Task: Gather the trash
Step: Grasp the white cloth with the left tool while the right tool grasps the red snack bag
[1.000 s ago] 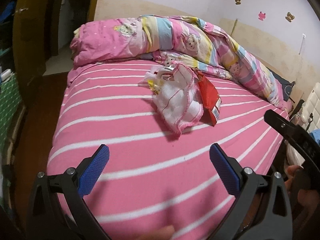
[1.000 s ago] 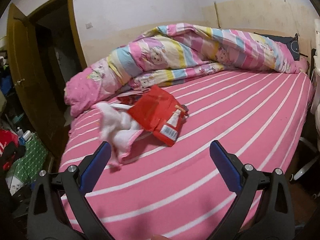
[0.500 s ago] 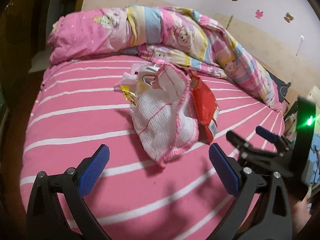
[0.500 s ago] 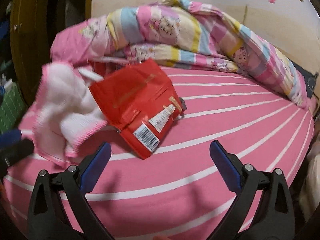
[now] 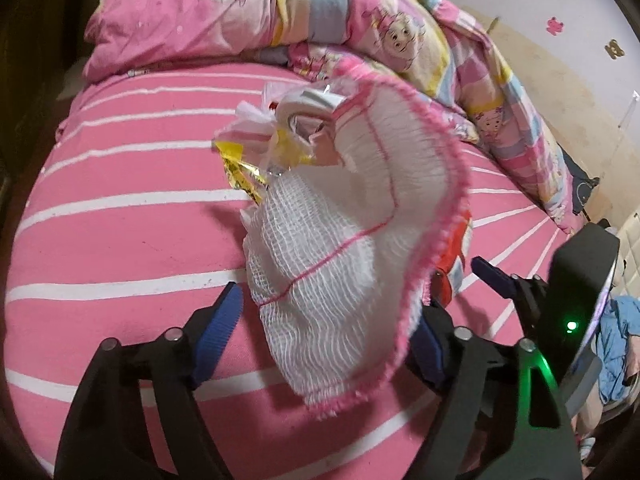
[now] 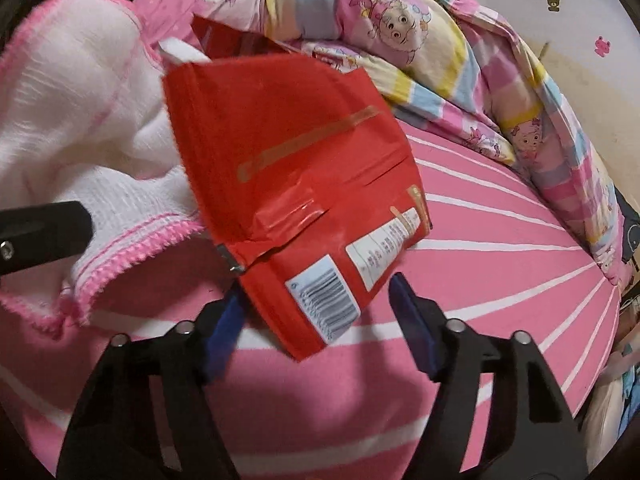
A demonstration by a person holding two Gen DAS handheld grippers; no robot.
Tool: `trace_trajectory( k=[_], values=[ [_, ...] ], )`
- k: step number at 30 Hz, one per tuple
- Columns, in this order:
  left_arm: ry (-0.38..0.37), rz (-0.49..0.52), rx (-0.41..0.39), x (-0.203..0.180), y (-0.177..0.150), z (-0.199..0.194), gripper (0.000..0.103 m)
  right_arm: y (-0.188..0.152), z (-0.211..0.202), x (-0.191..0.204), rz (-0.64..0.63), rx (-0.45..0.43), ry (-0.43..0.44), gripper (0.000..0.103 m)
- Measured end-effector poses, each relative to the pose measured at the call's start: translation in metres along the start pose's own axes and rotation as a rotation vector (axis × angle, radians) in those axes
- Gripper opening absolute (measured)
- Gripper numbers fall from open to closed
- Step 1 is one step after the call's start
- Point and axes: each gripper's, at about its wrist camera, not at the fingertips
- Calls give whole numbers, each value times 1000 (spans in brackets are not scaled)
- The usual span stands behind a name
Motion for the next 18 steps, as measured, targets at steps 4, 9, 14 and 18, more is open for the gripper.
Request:
trace_trajectory(
  k=[4,9,14,18],
  values=[
    [18,8,7,-1,5,5,59,4,5,-8,23,6,-22,55],
    [7,12,9,-2,6,5,44,10,-2,-23,92,-6,-35,18],
    [6,16,-24,-4,5,-3,23,14,-19,-41,174,-47,-24,9],
    [-4,-7,-73,0,5,-15,16,17,-35,-47,196,-82,-6,7]
  ],
)
Point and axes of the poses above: each gripper's, at about its wrist camera, not at the fingertips, and z roughly the way its jaws point, x to its left, y to its top, and after that the axes turned 3 degrees about y, right-handed
